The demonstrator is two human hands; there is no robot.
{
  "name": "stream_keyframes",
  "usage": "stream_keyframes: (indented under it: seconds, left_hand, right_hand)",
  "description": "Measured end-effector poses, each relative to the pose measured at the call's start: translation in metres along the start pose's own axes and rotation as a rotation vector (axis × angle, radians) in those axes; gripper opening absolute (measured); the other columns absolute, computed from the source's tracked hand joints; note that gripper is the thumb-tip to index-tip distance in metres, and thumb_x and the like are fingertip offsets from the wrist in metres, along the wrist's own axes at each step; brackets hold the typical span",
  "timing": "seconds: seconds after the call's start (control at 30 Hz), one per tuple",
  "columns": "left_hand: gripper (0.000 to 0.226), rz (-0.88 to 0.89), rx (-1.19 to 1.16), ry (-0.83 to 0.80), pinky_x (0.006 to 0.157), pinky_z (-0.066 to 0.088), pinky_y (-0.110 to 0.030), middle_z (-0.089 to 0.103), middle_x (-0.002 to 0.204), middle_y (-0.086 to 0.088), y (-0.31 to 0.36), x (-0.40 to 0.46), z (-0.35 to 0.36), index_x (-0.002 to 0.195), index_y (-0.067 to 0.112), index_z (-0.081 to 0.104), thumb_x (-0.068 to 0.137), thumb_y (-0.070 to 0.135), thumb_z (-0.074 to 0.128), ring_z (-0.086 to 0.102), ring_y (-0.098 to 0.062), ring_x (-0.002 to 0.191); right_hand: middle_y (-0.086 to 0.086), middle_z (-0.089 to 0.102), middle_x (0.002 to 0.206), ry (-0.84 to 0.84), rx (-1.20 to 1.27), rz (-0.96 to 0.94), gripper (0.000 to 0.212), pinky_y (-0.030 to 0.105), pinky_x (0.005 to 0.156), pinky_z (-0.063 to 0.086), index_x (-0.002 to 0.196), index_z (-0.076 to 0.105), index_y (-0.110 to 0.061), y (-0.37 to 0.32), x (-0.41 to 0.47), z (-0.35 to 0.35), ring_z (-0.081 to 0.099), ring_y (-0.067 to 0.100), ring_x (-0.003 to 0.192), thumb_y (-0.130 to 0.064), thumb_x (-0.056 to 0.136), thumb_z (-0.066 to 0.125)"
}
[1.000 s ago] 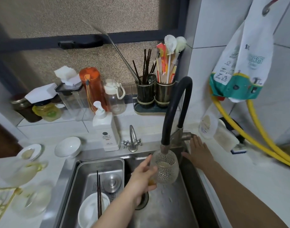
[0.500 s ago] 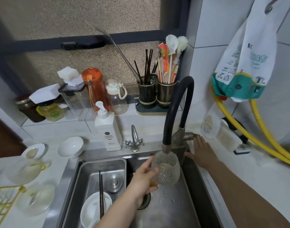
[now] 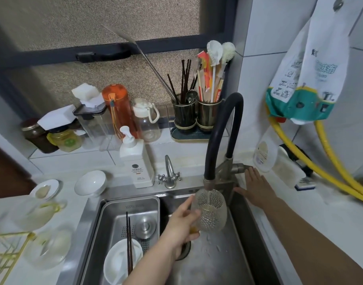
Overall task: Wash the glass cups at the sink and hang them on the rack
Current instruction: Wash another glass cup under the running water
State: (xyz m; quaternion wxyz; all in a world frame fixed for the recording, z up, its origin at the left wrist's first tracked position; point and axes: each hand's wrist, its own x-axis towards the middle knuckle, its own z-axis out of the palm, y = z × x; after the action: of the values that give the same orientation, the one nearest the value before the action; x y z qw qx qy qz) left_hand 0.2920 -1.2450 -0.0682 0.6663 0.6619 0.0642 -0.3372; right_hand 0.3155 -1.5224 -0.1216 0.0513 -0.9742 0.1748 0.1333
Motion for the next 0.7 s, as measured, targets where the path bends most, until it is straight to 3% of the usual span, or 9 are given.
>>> stream_keyframes:
  seconds: [0.1,0.27,0.37,0.5,0.6,0.7]
  left_hand:
    - [0.037,0.0,-0.001,0.003,0.095,0.05,-0.046,0.063,0.109,0.008,-0.001,0.0,-0.001,0.119,0.044,0.05,0.095,0.017,0.056,0.064,-0.018,0.101]
    - [0.042,-0.019,0.0,0.01,0.091,0.05,-0.042,0.06,0.11,0.009,-0.005,0.001,-0.003,0.127,0.041,0.046,0.095,0.017,0.056,0.062,-0.024,0.105]
    - [0.046,-0.033,-0.001,0.033,0.086,0.051,-0.041,0.059,0.113,0.005,-0.006,0.003,-0.004,0.135,0.034,0.045,0.095,0.015,0.056,0.06,-0.024,0.101]
    - [0.049,-0.067,-0.009,0.073,0.07,0.054,-0.033,0.059,0.123,0.0,-0.009,0.004,-0.009,0.14,0.03,0.042,0.095,0.019,0.056,0.06,-0.029,0.113]
    - [0.043,-0.08,0.006,0.095,0.069,0.056,-0.036,0.062,0.11,0.007,-0.012,0.008,-0.015,0.137,0.028,0.045,0.096,0.022,0.054,0.062,-0.032,0.109]
    - [0.038,-0.083,0.052,0.095,0.062,0.057,-0.034,0.064,0.112,0.001,-0.012,0.008,-0.02,0.135,0.025,0.048,0.097,0.031,0.052,0.066,-0.029,0.1]
  right_hand:
    - [0.013,-0.009,0.16,0.008,0.003,-0.007,0.086,0.04,0.12,0.005,0.15,-0.005,-0.003,0.001,-0.001,0.0,-0.007,0.024,0.149,-0.059,0.095,0.028]
    - [0.011,-0.002,0.16,0.09,0.104,-0.063,0.078,0.039,0.12,0.007,0.152,0.001,-0.006,-0.015,-0.019,-0.001,0.001,0.024,0.149,-0.053,0.097,0.03]
    - [0.005,0.027,0.156,0.114,0.513,-0.146,0.066,0.038,0.118,0.023,0.149,0.025,-0.014,-0.047,-0.043,0.004,0.026,0.023,0.144,-0.049,0.095,0.041]
    - [-0.006,0.051,0.136,-0.096,1.052,-0.139,0.041,0.023,0.108,0.033,0.134,0.051,-0.02,-0.085,-0.081,0.008,0.046,0.01,0.127,-0.038,0.1,0.039]
    - [-0.013,0.062,0.101,-0.125,1.199,-0.175,0.022,0.002,0.079,0.041,0.111,0.06,-0.02,-0.102,-0.103,0.006,0.056,-0.001,0.095,-0.031,0.098,0.046]
    - [-0.018,0.065,0.098,-0.15,1.219,-0.217,0.019,0.007,0.078,0.044,0.11,0.057,-0.027,-0.11,-0.11,0.007,0.061,0.0,0.097,-0.025,0.091,0.061]
